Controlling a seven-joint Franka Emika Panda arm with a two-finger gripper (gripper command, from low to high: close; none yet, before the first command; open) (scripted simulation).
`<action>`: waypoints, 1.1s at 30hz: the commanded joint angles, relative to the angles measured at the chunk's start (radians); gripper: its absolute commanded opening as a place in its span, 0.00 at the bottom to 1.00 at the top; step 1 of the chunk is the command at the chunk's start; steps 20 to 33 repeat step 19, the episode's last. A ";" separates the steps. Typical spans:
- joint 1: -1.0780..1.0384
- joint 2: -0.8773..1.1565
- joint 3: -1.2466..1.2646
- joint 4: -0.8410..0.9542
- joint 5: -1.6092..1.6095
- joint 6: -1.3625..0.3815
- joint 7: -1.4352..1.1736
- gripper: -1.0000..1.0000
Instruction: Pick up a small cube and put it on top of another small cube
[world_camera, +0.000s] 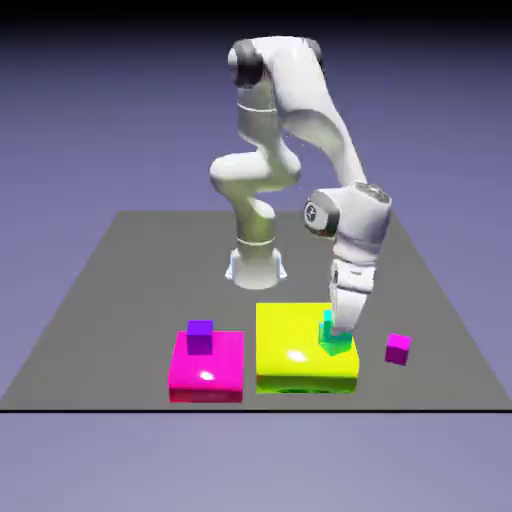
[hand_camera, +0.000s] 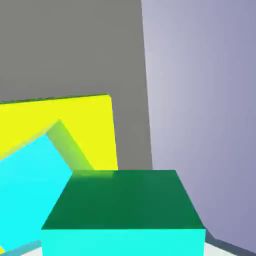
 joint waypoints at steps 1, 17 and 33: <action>0.037 0.010 0.029 0.019 0.011 -0.018 0.016 0.00; 0.206 0.091 0.028 -0.027 -0.024 0.014 0.014 1.00; 0.202 0.052 0.042 -0.026 -0.004 -0.026 -0.002 1.00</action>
